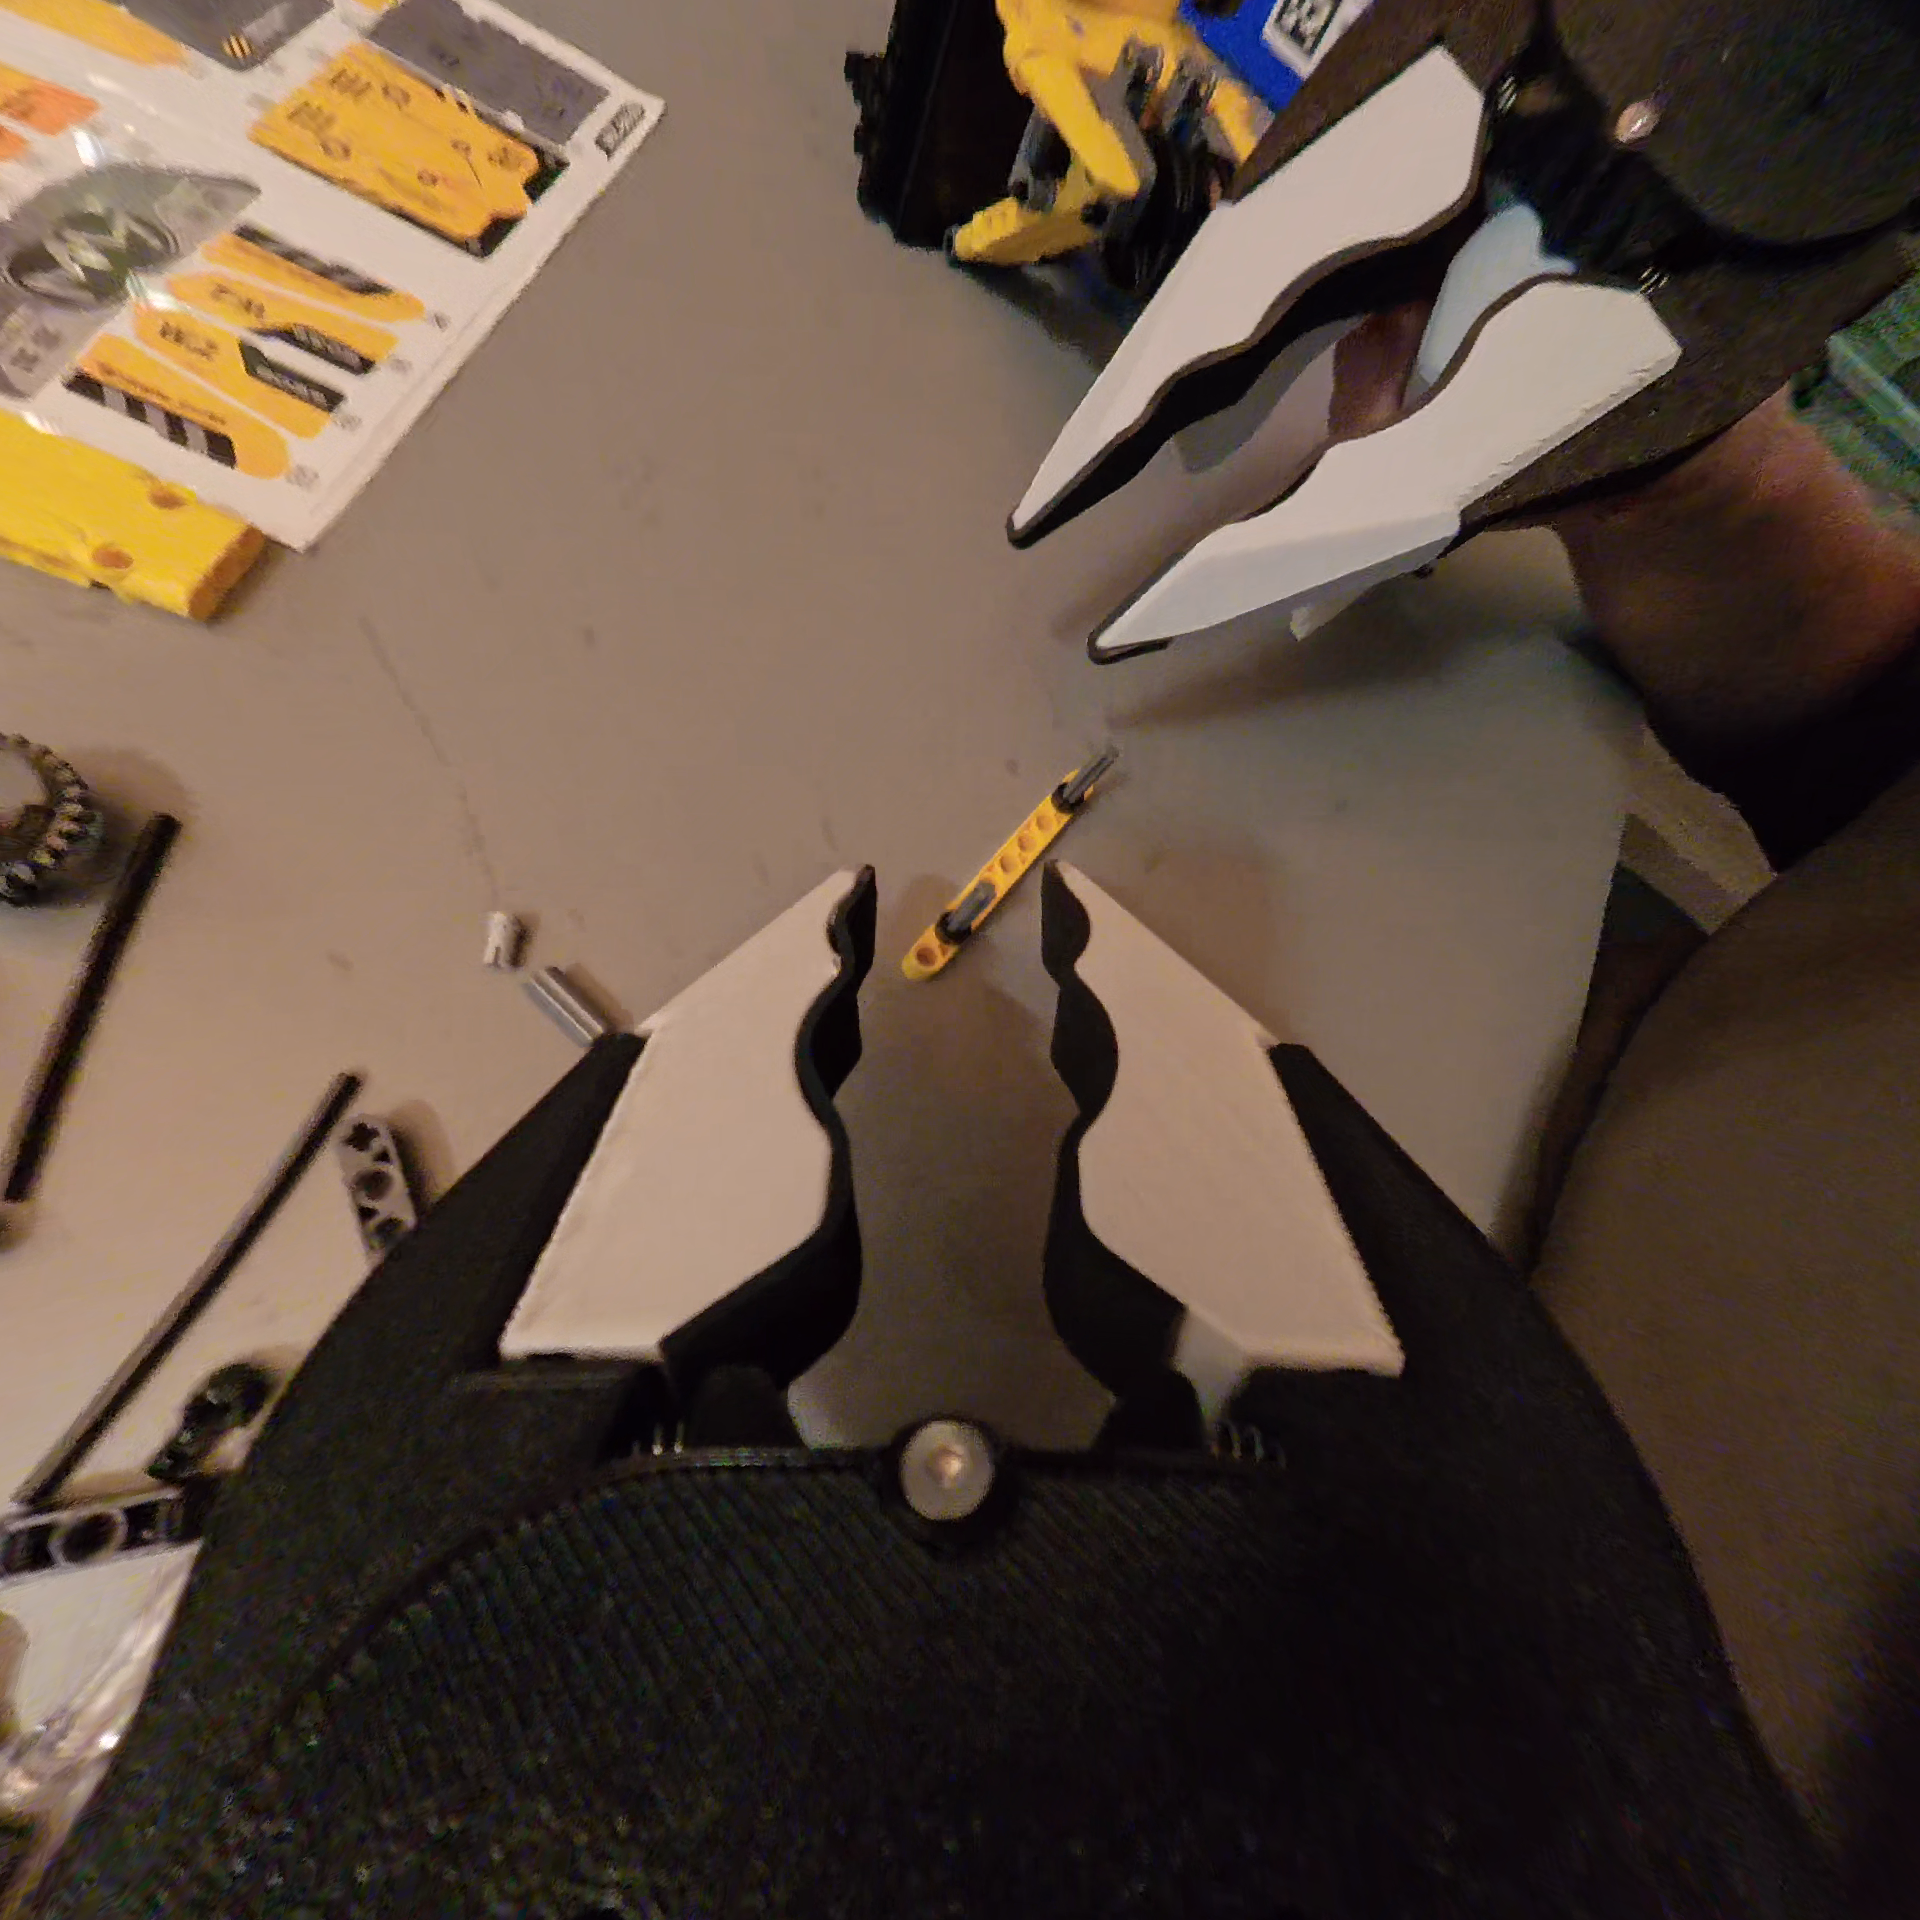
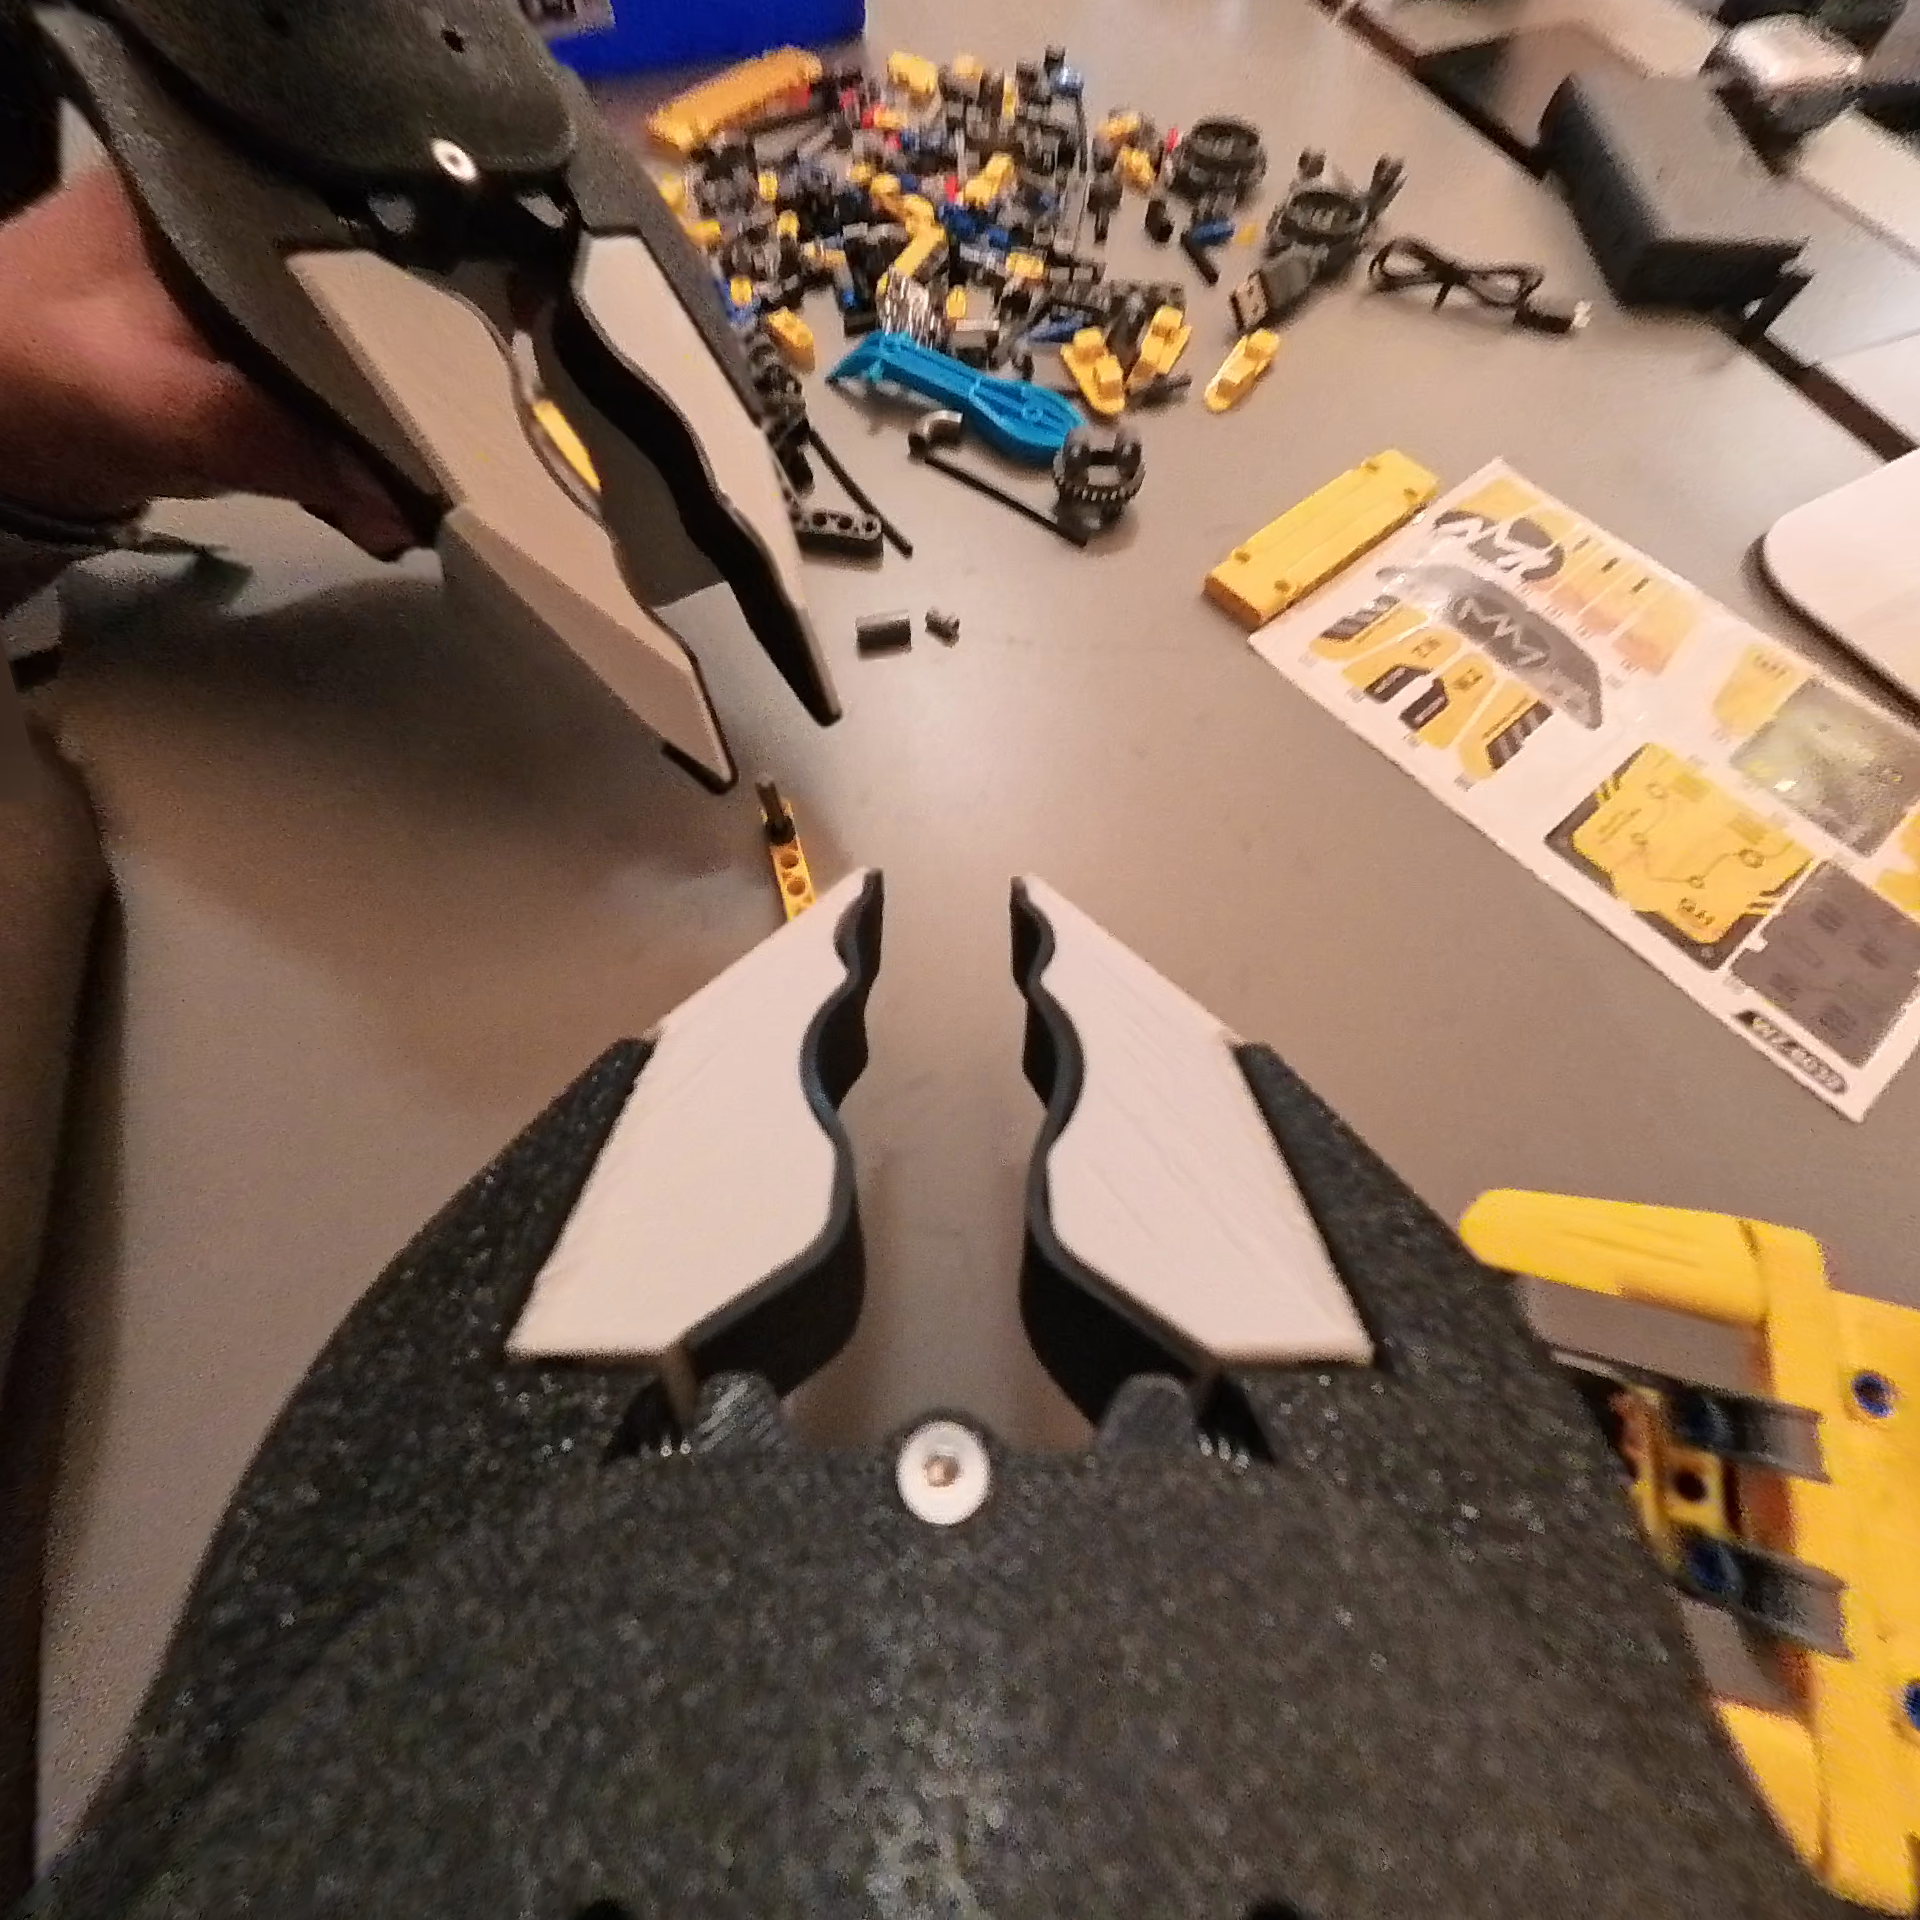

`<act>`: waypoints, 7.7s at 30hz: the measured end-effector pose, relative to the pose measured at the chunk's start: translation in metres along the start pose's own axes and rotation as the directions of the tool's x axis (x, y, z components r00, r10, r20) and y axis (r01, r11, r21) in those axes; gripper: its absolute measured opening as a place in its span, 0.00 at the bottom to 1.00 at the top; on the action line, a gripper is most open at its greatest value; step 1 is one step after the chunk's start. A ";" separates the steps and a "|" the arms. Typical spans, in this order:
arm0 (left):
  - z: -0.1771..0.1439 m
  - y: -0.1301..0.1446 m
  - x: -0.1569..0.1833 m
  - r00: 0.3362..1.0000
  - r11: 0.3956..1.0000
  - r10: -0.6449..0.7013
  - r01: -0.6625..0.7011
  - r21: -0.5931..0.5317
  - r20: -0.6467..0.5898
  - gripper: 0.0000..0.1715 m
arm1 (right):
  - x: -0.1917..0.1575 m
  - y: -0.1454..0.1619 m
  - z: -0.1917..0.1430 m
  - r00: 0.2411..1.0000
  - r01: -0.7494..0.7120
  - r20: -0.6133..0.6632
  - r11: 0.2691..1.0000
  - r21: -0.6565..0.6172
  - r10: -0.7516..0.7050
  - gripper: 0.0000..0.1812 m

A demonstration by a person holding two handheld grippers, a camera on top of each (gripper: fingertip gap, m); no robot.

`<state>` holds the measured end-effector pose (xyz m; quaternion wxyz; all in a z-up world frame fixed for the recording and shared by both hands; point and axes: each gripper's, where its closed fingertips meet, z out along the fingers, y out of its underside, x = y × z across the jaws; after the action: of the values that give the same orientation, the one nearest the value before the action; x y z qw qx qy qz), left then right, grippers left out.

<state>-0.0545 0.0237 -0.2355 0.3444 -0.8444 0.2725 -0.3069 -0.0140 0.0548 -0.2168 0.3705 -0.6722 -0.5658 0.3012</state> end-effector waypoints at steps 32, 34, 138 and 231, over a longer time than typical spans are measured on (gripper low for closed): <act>-0.021 -0.057 -0.038 0.987 0.943 0.137 -0.155 0.293 0.082 0.53 | -0.009 -0.022 -0.007 0.997 -0.028 0.080 0.967 0.254 0.007 0.25; -0.026 -0.062 -0.037 0.977 0.924 0.169 -0.202 0.324 0.128 0.50 | -0.010 -0.022 -0.006 0.996 -0.032 0.087 0.967 0.254 0.010 0.25; 0.018 0.017 -0.004 0.929 0.917 0.358 -0.369 -0.150 -0.097 0.09 | -0.032 0.034 0.010 0.906 -0.276 0.288 0.949 -0.153 0.310 0.04; 0.008 -0.020 -0.002 0.976 0.992 0.110 -0.097 0.075 -0.188 0.04 | 0.003 0.017 0.005 0.999 -0.032 0.017 0.999 -0.002 0.032 0.13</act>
<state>-0.0456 0.0404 -0.2259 0.3596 -0.7838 0.3379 -0.3771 -0.0084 0.0570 -0.2335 0.3605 -0.6788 -0.5584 0.3123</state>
